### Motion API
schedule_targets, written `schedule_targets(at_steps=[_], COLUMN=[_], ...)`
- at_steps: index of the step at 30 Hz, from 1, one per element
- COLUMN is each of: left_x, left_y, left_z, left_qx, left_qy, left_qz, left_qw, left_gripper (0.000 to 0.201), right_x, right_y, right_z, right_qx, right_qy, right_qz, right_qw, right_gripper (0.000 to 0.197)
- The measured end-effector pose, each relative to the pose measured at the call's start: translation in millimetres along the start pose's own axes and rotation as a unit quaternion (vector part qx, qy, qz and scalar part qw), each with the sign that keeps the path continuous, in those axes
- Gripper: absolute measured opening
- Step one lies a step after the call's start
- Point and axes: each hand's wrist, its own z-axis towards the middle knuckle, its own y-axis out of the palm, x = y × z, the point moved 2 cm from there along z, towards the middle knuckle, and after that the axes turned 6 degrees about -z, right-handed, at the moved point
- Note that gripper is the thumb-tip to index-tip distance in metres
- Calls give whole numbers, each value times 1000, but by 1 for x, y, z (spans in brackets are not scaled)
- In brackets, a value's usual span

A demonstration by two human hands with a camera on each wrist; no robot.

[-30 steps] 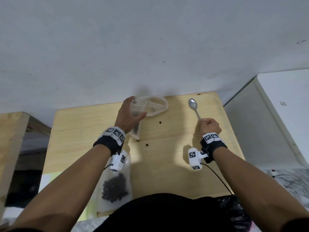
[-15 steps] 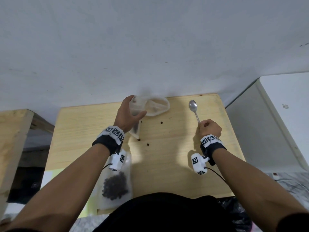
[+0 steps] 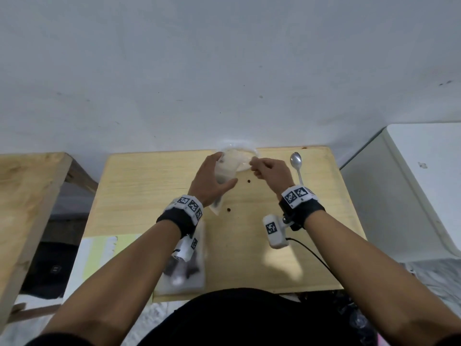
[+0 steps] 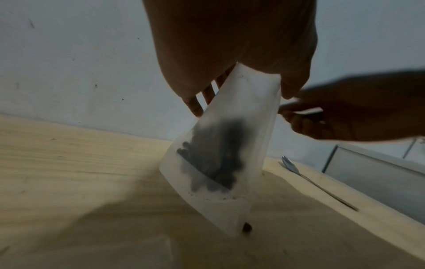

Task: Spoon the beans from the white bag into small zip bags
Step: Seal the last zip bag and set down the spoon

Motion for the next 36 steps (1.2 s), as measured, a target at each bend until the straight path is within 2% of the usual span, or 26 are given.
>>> schedule_targets(at_steps=[2,4,6,10,15,19,22,23,24,26,28,32,36], left_x=[2,4,8,15,20,33,41,43,45,48,52,55,65], left_y=[5,11,15,15,9,6,1,-2,-5,-10,-12,-19,-28], left_z=[-9,-18,-28,-44,-57,-66,-71,-73,-75,-79,-85,-97,-102], left_qx=[-14,-26,-34,-53,-27,17,52,66,79,96,100,94,57], left_qy=[15,38,52,31,0,-15,-18,-27,-39,-53,-54,-56,-27], left_qz=[23,47,59,21,-74,-125,-175,-196,-217,-247,-260,-266,-213], left_qw=[1000,998,996,998,997,992,983,978,972,963,959,958,975], left_gripper=[81,82,84,83,46,22,10,9,10,14,18,20,14], right_x=[-9,-11,-10,-9,-12,-18,-18,-17,-16,-15,-14,-25,-42], right_y=[11,16,15,3,-12,-17,-22,-24,-26,-29,-29,-25,-15], right_z=[-5,-12,-19,-37,-57,-72,-82,-85,-89,-95,-98,-102,-109], right_qx=[-67,-107,-99,-39,-47,-66,-58,-57,-55,-42,-29,-29,-62], right_qy=[11,21,24,-27,-83,-125,-161,-162,-166,-177,-188,-211,-260], right_qz=[-1,1,-10,-86,-110,-74,-62,-36,-9,15,25,29,-3], right_qw=[998,994,995,995,989,987,983,984,984,983,981,977,964], right_gripper=[40,28,13,12,11,11,41,46,41,19,8,4,12])
